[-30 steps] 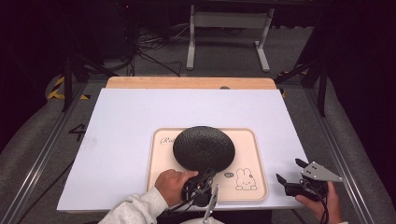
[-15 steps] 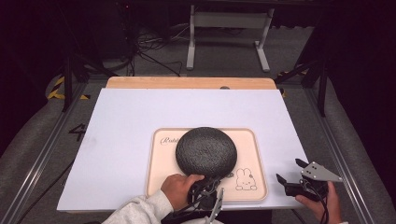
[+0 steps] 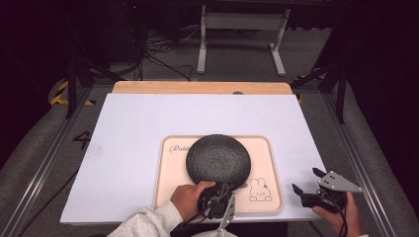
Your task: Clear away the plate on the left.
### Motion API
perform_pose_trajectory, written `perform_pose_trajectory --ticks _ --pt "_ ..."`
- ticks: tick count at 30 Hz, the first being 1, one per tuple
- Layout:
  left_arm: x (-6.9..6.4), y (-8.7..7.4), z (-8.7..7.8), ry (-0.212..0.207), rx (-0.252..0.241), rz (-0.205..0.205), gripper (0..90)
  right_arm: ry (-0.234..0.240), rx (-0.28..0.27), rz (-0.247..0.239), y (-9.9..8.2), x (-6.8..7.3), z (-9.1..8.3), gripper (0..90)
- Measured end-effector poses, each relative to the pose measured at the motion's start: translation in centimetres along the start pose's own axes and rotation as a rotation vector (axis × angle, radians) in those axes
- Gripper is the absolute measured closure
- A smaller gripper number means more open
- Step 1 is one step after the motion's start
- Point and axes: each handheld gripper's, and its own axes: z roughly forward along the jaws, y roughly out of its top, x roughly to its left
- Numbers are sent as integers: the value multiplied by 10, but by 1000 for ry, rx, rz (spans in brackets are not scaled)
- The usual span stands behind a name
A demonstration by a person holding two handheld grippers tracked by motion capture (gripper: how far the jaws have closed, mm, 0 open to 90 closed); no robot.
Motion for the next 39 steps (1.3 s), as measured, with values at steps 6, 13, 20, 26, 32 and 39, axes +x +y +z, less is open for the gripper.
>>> perform_pose_trajectory --ticks 6,13,20,26,32,39 --pt "8 -4 -8 -22 -31 -41 615 -2 -2 6 0 0 0 94" --pt "12 -5 -13 -34 -51 -75 514 -2 0 4 0 0 0 94" --pt "16 -4 -16 -9 -61 -99 419 -3 5 3 -1 0 0 94" --pt "24 -7 -19 15 -73 -147 348 -1 7 3 -1 0 0 94" --pt "35 -12 -22 9 -85 -204 293 -3 7 5 -1 -1 0 94" --pt "44 -19 -25 2 -66 -240 296 -2 8 5 -1 -1 0 94"
